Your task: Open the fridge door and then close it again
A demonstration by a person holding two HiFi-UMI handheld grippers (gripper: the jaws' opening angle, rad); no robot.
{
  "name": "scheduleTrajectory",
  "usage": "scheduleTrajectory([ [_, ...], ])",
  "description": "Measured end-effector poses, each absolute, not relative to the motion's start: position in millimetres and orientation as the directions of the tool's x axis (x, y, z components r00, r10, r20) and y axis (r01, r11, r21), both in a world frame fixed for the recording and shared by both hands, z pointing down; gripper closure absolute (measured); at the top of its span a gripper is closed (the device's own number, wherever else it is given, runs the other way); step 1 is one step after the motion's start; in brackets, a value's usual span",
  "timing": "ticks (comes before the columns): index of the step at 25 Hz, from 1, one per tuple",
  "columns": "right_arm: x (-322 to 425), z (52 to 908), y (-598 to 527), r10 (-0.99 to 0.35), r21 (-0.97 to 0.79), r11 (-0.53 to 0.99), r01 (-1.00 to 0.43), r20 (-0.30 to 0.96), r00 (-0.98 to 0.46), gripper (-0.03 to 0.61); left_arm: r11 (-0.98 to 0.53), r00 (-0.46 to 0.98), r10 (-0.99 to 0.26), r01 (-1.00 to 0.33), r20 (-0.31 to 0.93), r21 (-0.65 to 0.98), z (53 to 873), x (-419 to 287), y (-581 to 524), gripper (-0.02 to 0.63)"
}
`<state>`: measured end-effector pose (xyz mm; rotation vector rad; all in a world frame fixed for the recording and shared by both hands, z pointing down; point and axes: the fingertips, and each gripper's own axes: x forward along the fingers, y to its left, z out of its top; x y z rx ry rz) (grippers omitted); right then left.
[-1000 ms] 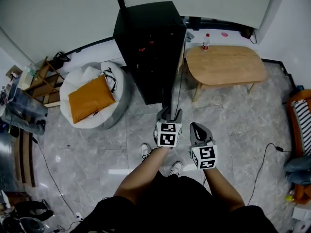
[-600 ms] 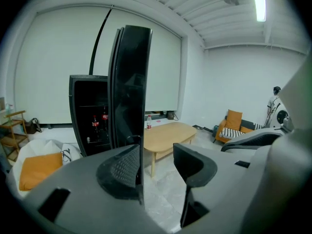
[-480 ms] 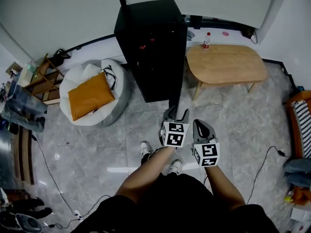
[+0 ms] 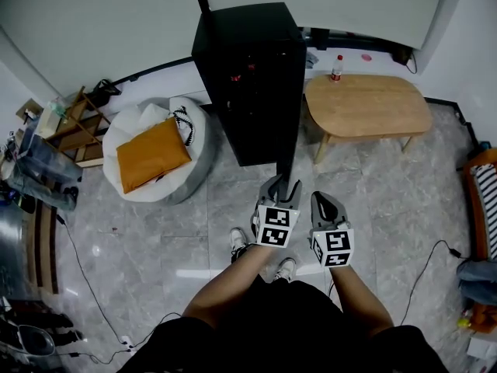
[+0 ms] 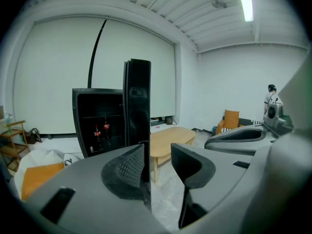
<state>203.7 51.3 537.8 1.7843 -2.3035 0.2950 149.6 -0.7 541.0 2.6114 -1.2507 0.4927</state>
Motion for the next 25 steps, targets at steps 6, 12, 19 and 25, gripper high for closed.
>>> scheduleTrajectory([
  [6, 193, 529, 45, -0.927, -0.030, 0.266, -0.964, 0.268, -0.264, 0.558, -0.599, 0.570, -0.744, -0.800, 0.349, 0.030, 522, 128, 5, 0.491],
  [12, 182, 517, 48, -0.927, -0.008, 0.296, -0.955, 0.241, -0.289, 0.558, -0.578, 0.552, -0.772, -0.816, 0.317, 0.011, 505, 110, 13, 0.585],
  [19, 182, 505, 52, -0.928, 0.035, 0.319, -0.947, 0.217, -0.304, 0.558, -0.597, 0.586, -0.762, -0.801, 0.274, 0.054, 488, 96, 30, 0.592],
  [25, 178, 500, 44, -0.929, 0.020, 0.321, -0.947, 0.199, -0.311, 0.558, -0.552, 0.541, -0.799, -0.833, 0.264, 0.038, 482, 66, 31, 0.592],
])
